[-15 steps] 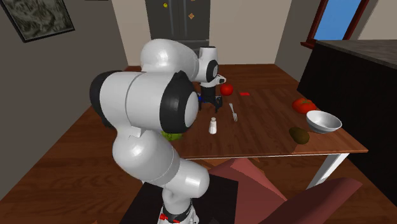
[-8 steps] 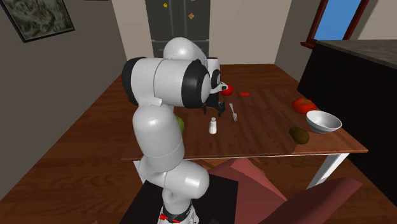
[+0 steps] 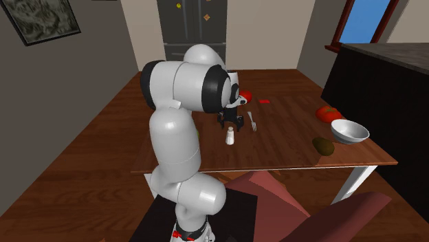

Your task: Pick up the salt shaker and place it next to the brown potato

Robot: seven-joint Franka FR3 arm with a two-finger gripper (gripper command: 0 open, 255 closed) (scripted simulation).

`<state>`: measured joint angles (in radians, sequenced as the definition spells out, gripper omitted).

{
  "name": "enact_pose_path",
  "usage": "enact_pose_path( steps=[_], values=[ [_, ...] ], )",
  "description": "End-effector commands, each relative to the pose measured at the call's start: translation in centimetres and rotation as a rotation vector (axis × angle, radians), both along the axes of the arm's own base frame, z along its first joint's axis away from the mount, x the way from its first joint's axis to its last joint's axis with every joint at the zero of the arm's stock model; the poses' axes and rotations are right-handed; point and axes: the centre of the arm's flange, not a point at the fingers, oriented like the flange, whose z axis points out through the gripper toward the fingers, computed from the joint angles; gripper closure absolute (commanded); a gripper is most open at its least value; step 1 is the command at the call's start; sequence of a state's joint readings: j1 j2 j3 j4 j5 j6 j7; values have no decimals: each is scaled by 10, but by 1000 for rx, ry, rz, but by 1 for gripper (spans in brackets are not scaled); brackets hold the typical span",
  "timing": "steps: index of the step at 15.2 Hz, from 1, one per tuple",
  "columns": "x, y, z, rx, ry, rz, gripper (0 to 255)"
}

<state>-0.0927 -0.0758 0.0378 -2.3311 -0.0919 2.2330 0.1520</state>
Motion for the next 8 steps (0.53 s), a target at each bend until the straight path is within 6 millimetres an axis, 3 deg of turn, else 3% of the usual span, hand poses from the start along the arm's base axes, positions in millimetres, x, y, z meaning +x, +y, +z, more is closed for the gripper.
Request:
enact_pose_path(
  steps=[1, 7, 8],
  values=[
    [0, 0, -4, 0, 0, 0, 0],
    [0, 0, -4, 0, 0, 0, 0],
    [0, 0, -4, 0, 0, 0, 255]
  ],
)
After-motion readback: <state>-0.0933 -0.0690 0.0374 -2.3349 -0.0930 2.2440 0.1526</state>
